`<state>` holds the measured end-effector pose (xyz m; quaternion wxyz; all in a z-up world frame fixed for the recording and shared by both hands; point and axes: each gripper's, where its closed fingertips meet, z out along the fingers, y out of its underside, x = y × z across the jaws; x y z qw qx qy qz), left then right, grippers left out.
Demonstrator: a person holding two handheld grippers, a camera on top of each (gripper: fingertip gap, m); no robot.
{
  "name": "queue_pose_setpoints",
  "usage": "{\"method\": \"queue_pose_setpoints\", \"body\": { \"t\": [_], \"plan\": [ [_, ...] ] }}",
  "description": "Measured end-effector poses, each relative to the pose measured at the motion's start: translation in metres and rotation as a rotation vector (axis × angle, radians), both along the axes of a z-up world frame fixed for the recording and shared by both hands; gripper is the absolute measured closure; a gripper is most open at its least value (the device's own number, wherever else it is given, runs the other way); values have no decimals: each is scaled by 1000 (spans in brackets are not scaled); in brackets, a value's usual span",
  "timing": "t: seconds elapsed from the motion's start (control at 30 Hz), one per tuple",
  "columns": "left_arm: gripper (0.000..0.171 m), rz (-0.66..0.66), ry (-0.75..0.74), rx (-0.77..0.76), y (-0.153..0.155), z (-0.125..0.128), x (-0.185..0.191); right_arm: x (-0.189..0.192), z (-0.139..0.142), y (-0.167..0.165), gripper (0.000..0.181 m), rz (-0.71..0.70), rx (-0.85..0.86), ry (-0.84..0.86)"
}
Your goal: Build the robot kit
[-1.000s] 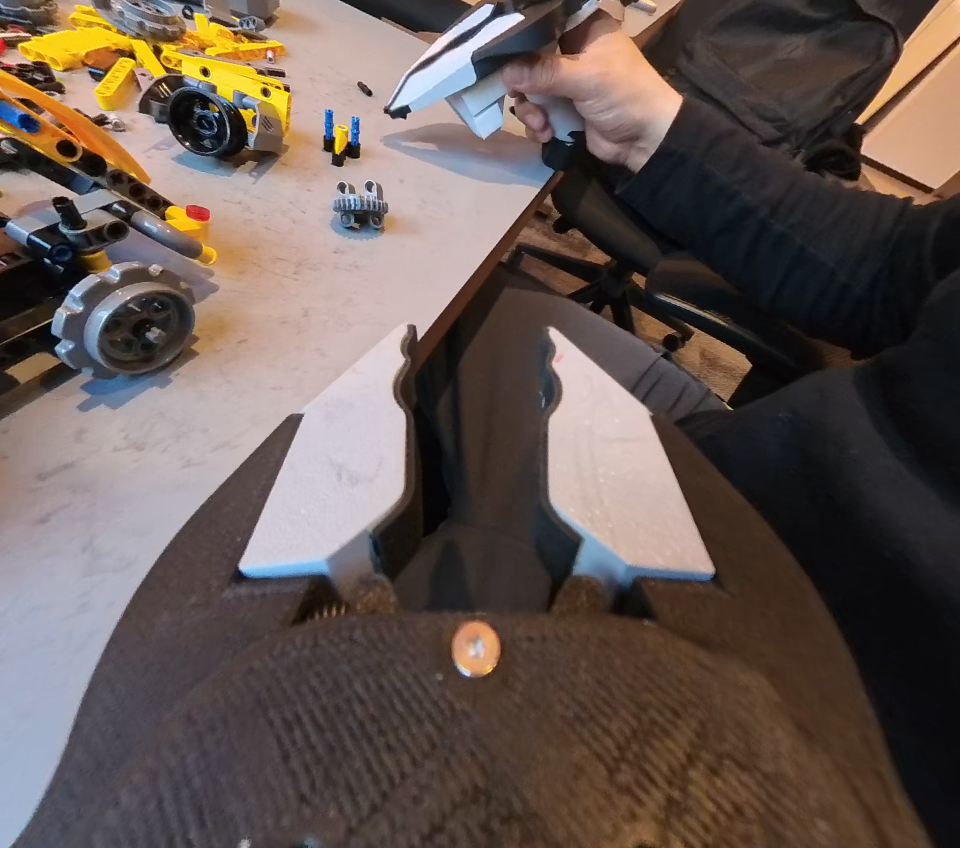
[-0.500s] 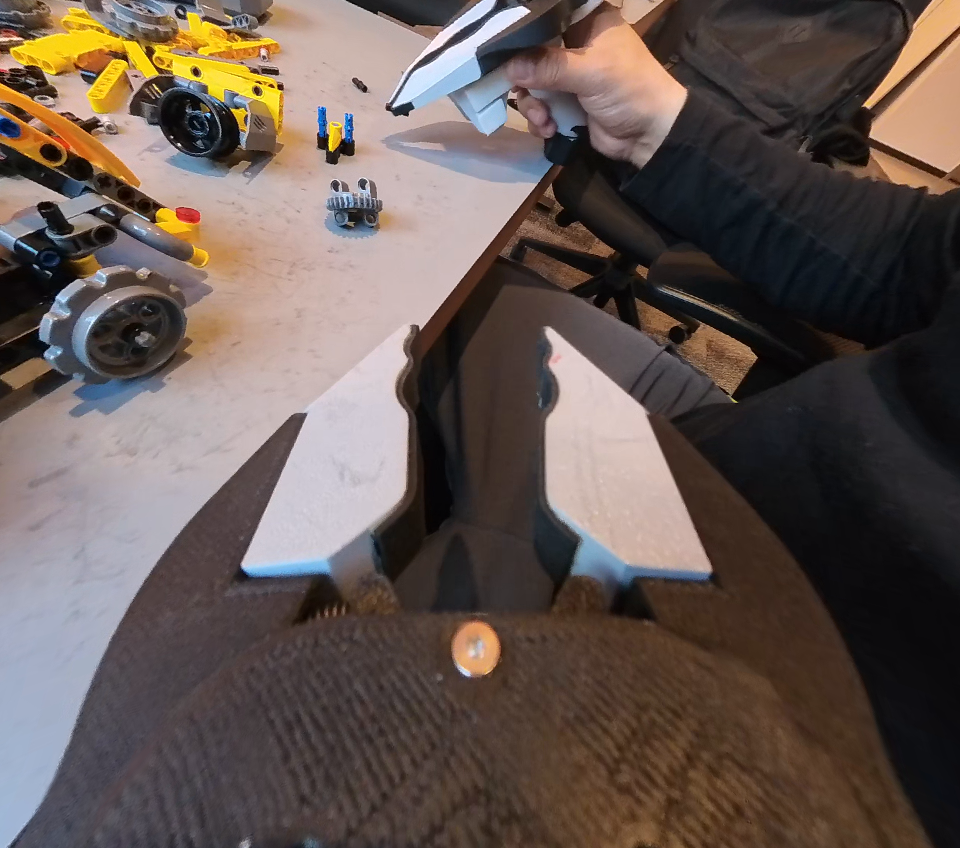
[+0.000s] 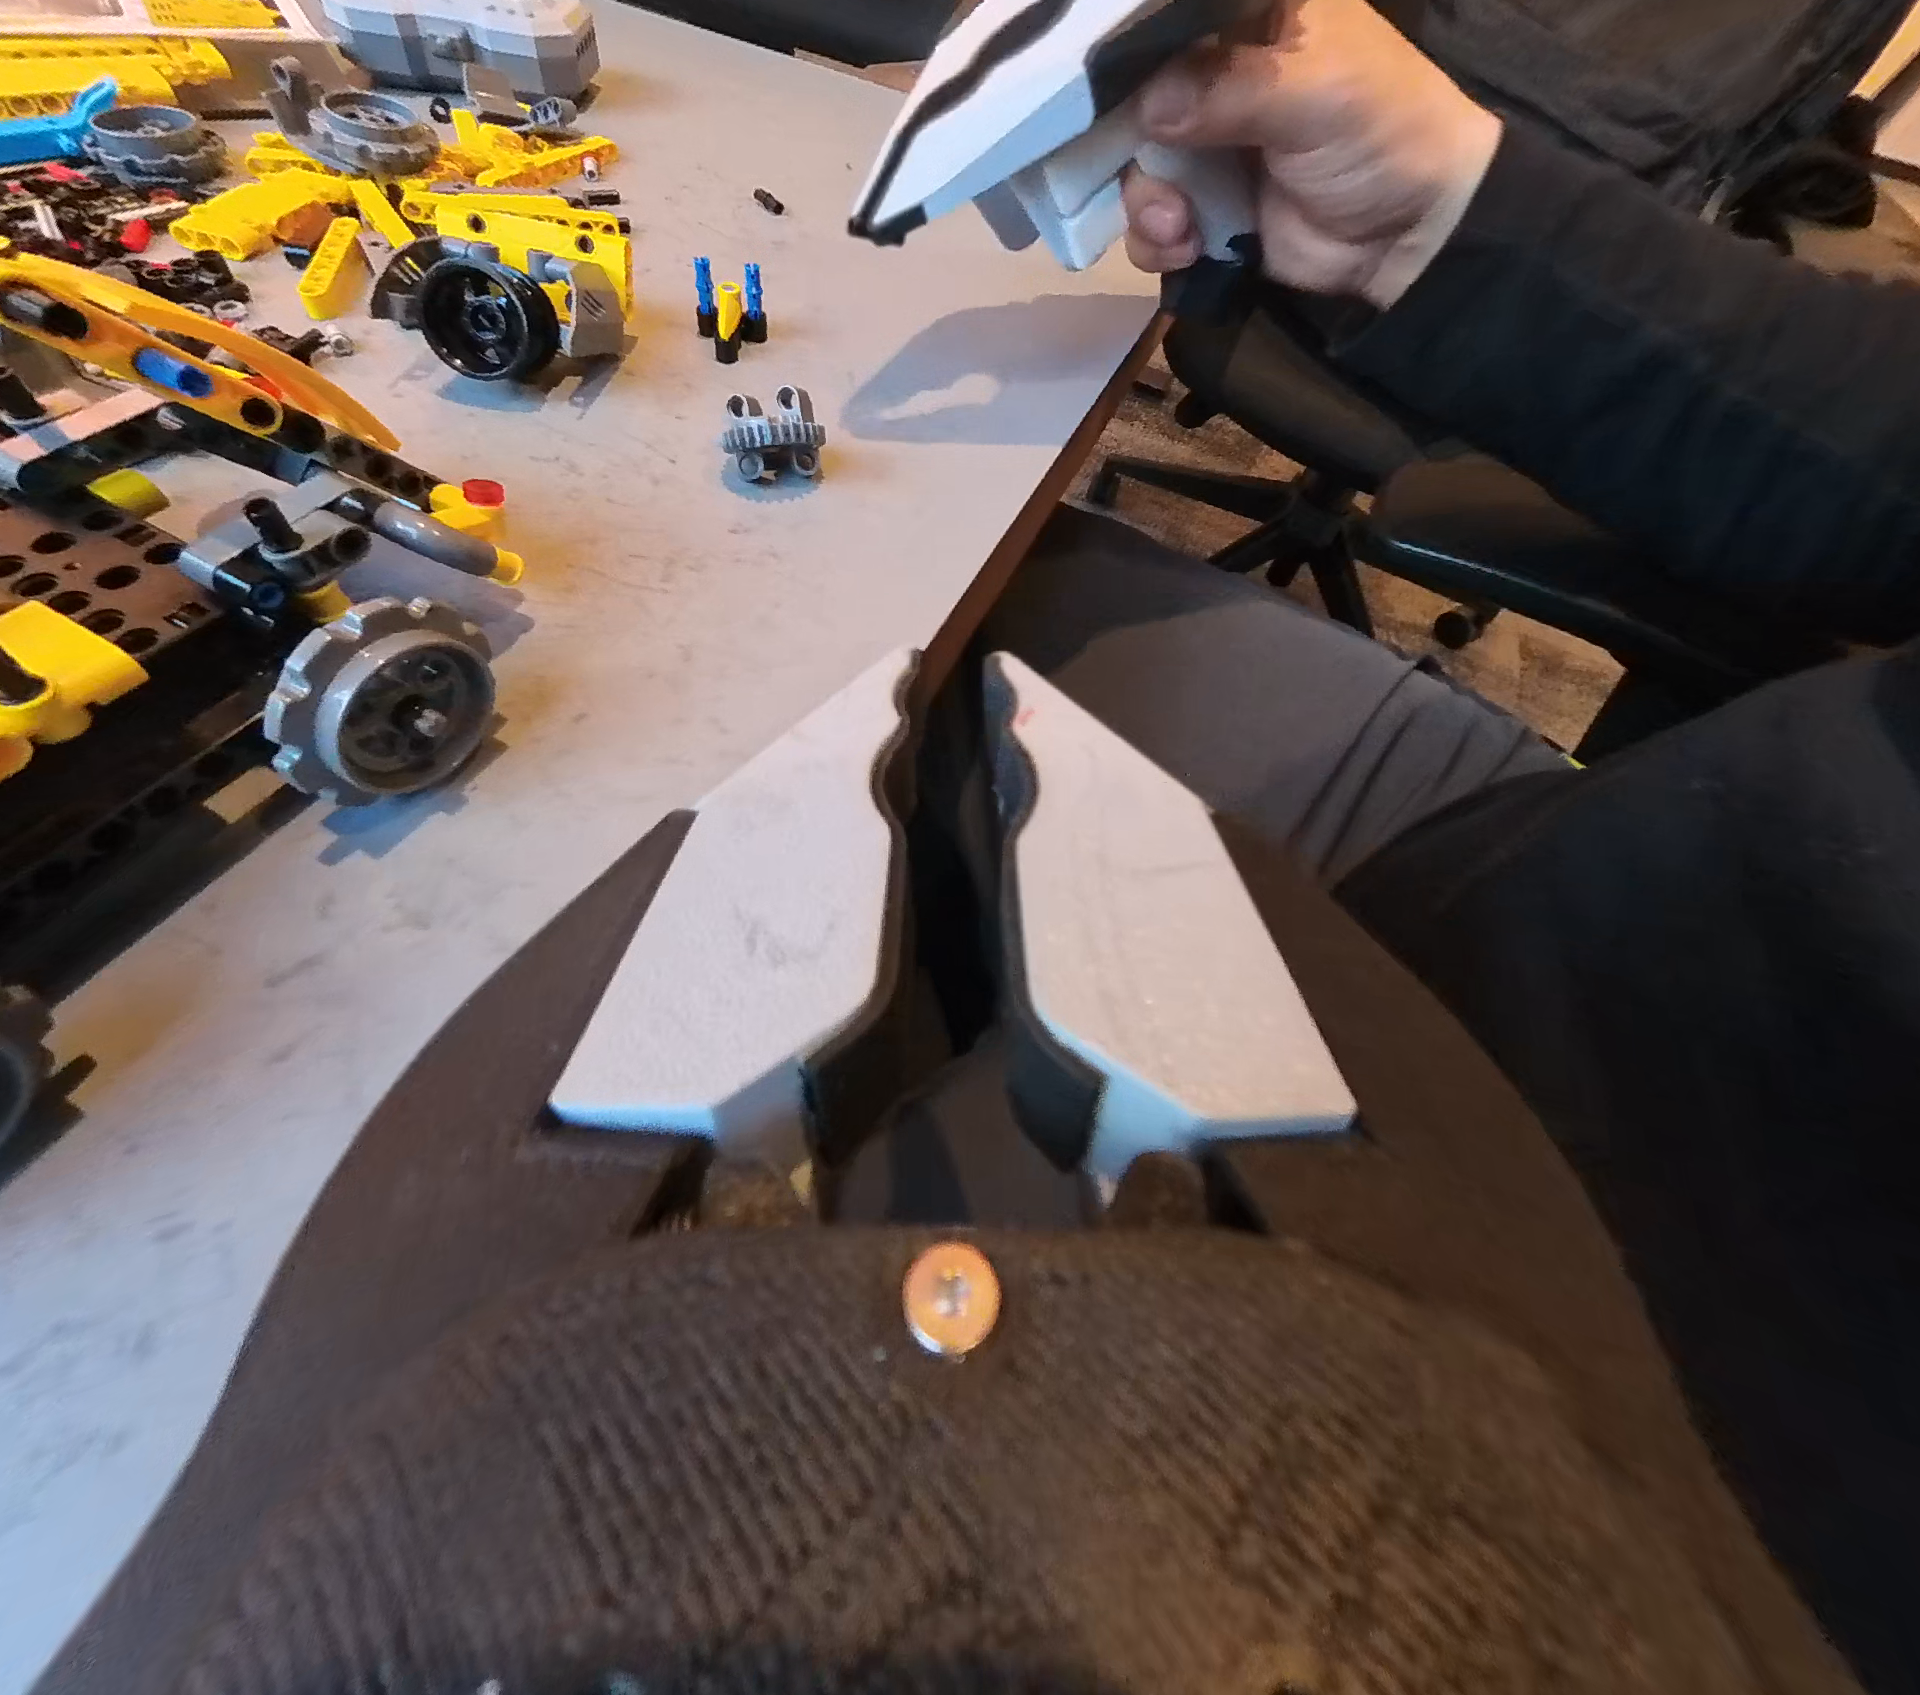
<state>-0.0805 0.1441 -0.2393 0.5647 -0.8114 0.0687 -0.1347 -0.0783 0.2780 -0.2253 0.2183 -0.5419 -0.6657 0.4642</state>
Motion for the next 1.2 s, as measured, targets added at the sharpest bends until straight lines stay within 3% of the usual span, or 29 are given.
{"method": "queue_pose_setpoints", "body": {
  "t": [0.07, 0.33, 0.47, 0.63, 0.9, 1.2],
  "plan": [
    [171, -11, 26, 3, 0, 0, -1, -1, -1, -9, 176, 34, 15, -1],
    [165, -78, 82, -28, 10, 5, -3, 6, 5, -47, 176, 232, 33, 24],
    [162, -140, 268, 4, 26, 20, -2, 10, 10, -63, 176, 297, 6, 13],
    [151, -206, 458, -14, 44, 11, 5, 15, 11, -80, 176, 360, -95, -38],
    [160, -217, 744, 119, 52, 16, 18, 18, 1, -91, 176, 389, -228, -157],
    [168, -240, 821, 146, 50, 12, 24, 17, -1, -95, 176, 398, -285, -180]
  ]
}}
